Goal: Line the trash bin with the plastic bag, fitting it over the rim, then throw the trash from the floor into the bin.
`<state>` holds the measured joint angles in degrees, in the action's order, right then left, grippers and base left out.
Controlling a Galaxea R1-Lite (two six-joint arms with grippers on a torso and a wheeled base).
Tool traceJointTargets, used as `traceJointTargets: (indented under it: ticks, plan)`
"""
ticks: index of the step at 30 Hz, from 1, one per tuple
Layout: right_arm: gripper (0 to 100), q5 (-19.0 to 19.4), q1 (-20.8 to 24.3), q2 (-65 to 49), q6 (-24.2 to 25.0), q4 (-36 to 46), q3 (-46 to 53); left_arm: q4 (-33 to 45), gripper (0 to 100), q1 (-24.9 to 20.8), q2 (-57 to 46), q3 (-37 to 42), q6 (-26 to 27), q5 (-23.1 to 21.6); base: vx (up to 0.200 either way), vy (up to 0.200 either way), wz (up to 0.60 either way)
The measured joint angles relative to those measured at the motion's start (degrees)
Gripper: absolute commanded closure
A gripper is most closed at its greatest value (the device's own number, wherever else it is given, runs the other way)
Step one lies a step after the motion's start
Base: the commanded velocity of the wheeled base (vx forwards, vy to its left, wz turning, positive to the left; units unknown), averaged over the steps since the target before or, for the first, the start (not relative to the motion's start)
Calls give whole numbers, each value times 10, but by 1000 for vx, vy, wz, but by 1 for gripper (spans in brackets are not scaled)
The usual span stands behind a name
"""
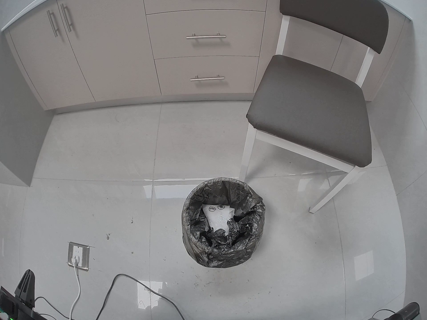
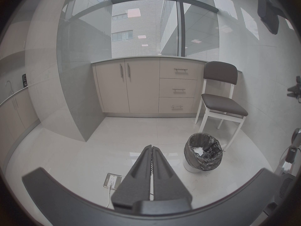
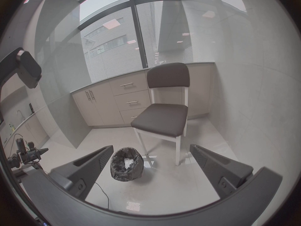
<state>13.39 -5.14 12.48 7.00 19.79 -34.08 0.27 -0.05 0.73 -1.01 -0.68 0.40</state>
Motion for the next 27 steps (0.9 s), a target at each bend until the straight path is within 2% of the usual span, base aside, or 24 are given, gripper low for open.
traceJointTargets:
  ticks: [3, 6, 12, 17, 22, 24, 27]
  plan:
    - [0, -4, -5, -32, 20, 2, 36, 0, 100, 0, 0, 0, 0, 0, 0, 0, 0]
    - [0, -3, -7, -50, 19, -15, 70, 0, 100, 0, 0, 0, 0, 0, 0, 0, 0]
    - [0, 16, -7, -66, -38, -133, 154, 0, 100, 0, 0, 0, 0, 0, 0, 0, 0]
    - [0, 38, 34, -71, -78, -159, 201, 0, 100, 0, 0, 0, 0, 0, 0, 0, 0]
    - [0, 45, 67, -84, -90, -163, 237, 0, 100, 0, 1, 0, 0, 0, 0, 0, 0]
    - [0, 42, 64, -95, -91, -165, 255, 0, 100, 0, 1, 0, 0, 0, 0, 0, 0]
    - [0, 8, 59, -106, -90, -172, 281, 0, 100, 0, 1, 0, 0, 0, 0, 0, 0]
